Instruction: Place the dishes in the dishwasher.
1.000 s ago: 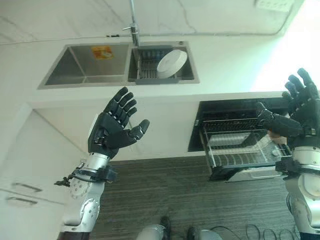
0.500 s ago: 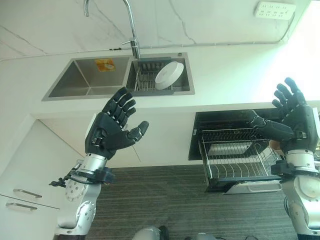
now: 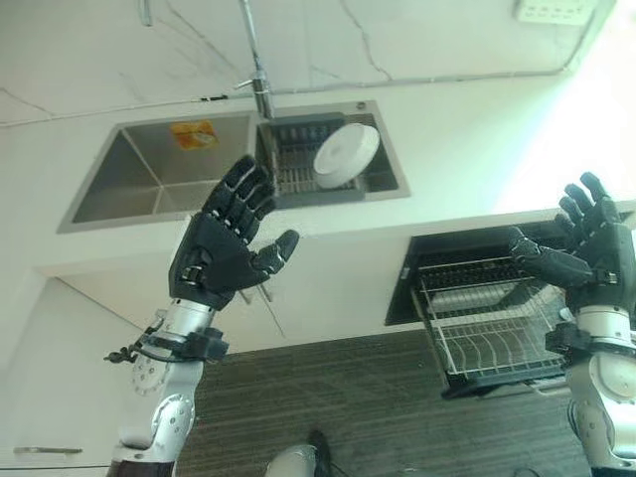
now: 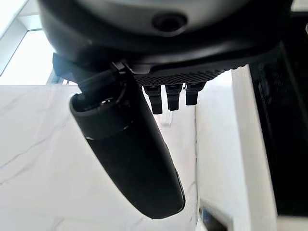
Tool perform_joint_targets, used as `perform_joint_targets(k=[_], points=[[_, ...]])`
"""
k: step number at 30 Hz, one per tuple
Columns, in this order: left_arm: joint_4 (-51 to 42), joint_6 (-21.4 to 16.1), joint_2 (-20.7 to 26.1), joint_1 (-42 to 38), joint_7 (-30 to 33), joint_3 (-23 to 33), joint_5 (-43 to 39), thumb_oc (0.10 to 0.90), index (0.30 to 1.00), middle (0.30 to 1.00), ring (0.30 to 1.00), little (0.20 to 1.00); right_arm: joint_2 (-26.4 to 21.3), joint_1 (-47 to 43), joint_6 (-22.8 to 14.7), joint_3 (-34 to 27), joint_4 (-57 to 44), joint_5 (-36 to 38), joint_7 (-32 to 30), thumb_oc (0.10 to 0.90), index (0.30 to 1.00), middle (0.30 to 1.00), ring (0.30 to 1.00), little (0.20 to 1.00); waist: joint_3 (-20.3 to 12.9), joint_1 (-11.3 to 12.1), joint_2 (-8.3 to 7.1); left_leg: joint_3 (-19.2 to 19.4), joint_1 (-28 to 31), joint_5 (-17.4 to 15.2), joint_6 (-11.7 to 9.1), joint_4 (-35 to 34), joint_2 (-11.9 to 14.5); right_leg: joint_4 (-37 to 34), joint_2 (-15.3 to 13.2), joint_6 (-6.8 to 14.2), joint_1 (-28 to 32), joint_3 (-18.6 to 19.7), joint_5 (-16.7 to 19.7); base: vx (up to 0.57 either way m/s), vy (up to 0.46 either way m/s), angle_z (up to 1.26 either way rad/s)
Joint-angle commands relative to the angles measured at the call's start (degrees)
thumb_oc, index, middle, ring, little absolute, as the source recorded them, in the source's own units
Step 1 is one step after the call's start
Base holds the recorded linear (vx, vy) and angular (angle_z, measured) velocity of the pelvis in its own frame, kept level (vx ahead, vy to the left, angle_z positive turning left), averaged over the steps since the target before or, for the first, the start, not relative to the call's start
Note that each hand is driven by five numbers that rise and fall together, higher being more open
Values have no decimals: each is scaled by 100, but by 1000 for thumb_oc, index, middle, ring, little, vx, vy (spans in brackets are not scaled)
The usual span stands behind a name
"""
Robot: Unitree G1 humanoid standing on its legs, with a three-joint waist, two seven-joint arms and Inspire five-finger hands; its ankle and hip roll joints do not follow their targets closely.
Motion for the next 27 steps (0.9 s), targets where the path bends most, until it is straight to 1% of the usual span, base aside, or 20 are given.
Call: perform_joint_targets(k=[1,3,4,5,6,7,8,9,10,11,12,13,14,15,17,21,22,26,27], points=[[-648,-585,173,-286,-148,252,-80,800,900,900,900,900,-276,-467,-610,-254,-507,68,-144,800,900,900,900,900,-567,118,24,-518,39,-301,-760,-163,546,-374,251,254,-216,-245,354,190,227,5],[-642,-570,204,-406,-255,219,-32,800,900,900,900,900,-179,-532,-628,-226,-514,1,-117,800,900,900,900,900,-582,124,18,-620,80,-369,-657,-163,430,-374,240,318,-195,-270,623,180,194,11],[-703,-564,210,-457,-378,203,-27,800,900,900,900,900,-142,-544,-621,-215,-543,-41,-117,800,900,900,900,900,-582,135,22,-676,109,-387,-614,-163,364,-374,255,333,-165,-287,824,207,213,18],[-789,-588,202,-450,-474,218,84,800,900,900,900,900,-77,-535,-622,-207,-596,-138,-83,800,900,900,900,900,-564,135,60,-757,165,-414,-572,-163,327,-307,299,351,-154,-327,1128,190,221,17],[-863,-600,208,-402,-531,260,141,800,900,900,900,900,-38,-493,-637,-213,-649,-160,11,800,900,900,900,900,-525,127,94,-816,217,-435,-533,-163,297,23,329,375,-258,-319,1267,148,190,19],[-925,-609,208,-361,-569,292,199,800,900,900,900,900,-12,-460,-732,-214,-702,-178,113,800,900,900,900,900,-494,131,109,-843,255,-449,-509,-163,271,330,332,387,-391,-326,1341,119,175,21],[-1031,-591,149,-333,-509,305,488,800,900,900,900,900,46,-501,-762,-112,-746,-214,153,800,900,900,900,900,-429,147,143,-840,329,-476,-500,-163,282,764,295,332,-708,-403,1379,113,120,13],[-1030,-602,197,-337,-483,317,548,800,900,900,900,900,39,-543,-775,-84,-716,-130,181,800,900,900,900,900,-420,167,131,-823,336,-479,-510,-163,275,673,333,291,-775,-445,1286,118,64,-4],[-1027,-597,257,-360,-453,316,583,800,900,900,900,900,29,-581,-729,-62,-684,21,285,800,900,900,900,900,-414,181,114,-811,342,-472,-536,-163,278,433,408,252,-785,-506,1191,173,-59,-24],[-962,-532,359,-425,-401,344,501,800,900,900,900,900,7,-649,-815,-66,-633,410,288,800,900,900,900,900,-382,153,80,-792,413,-505,-577,-163,283,-352,626,168,-723,-624,1119,151,-79,-28],[-940,-534,357,-434,-388,344,494,800,900,900,900,900,8,-652,-807,-68,-621,491,324,800,900,900,900,900,-358,140,66,-790,441,-520,-581,-163,270,-374,618,156,-775,-620,1077,164,-192,-26],[-906,-496,305,-480,-276,281,503,800,900,900,900,900,5,-657,-897,-50,-542,557,438,800,900,900,900,900,-333,73,-52,-720,517,-608,-601,-163,186,-374,448,129,-1167,-440,775,76,-163,-20],[-906,-477,289,-483,-269,266,496,800,900,900,900,900,0,-645,-924,-53,-532,575,469,800,900,900,900,900,-343,62,-69,-706,523,-626,-601,-163,175,-374,424,131,-1230,-396,738,102,-195,-14],[-912,-449,246,-477,-261,243,530,800,900,900,900,900,-13,-618,-954,-68,-532,625,515,800,900,900,900,900,-368,49,-90,-690,526,-646,-603,-163,167,-374,388,142,-1319,-338,724,98,-140,-2],[-923,-439,193,-414,-232,192,599,800,900,900,900,900,-14,-547,-949,-70,-589,736,579,800,900,900,900,900,-409,-56,-122,-696,601,-757,-565,-163,133,-374,394,219,-1487,-79,927,145,-190,10],[-900,-253,149,-403,-223,125,155,800,900,900,900,900,-52,-621,-770,22,-491,736,683,800,900,900,900,900,-487,-48,-133,-682,712,-852,-575,-163,158,-374,445,119,-1476,-90,723,158,-225,19],[-883,-189,103,-409,-201,91,-34,800,900,900,900,900,-104,-683,-671,74,-451,808,703,800,900,900,900,900,-541,-50,-149,-649,753,-873,-588,-163,189,-374,494,73,-1428,-57,651,171,-236,9],[-876,-164,57,-377,-244,64,-145,800,900,900,900,900,-122,-717,-575,94,-454,910,796,800,900,900,900,900,-600,-65,-134,-564,806,-823,-677,-163,297,-374,612,-38,-1327,-1,536,161,-213,1],[-876,-164,57,-377,-244,64,-145,800,900,900,900,900,-122,-717,-575,94,-454,910,796,800,900,900,900,900,-600,-65,-134,-564,806,-823,-677,-163,297,-374,612,-38,-1327,-1,536,161,-232,-2]])
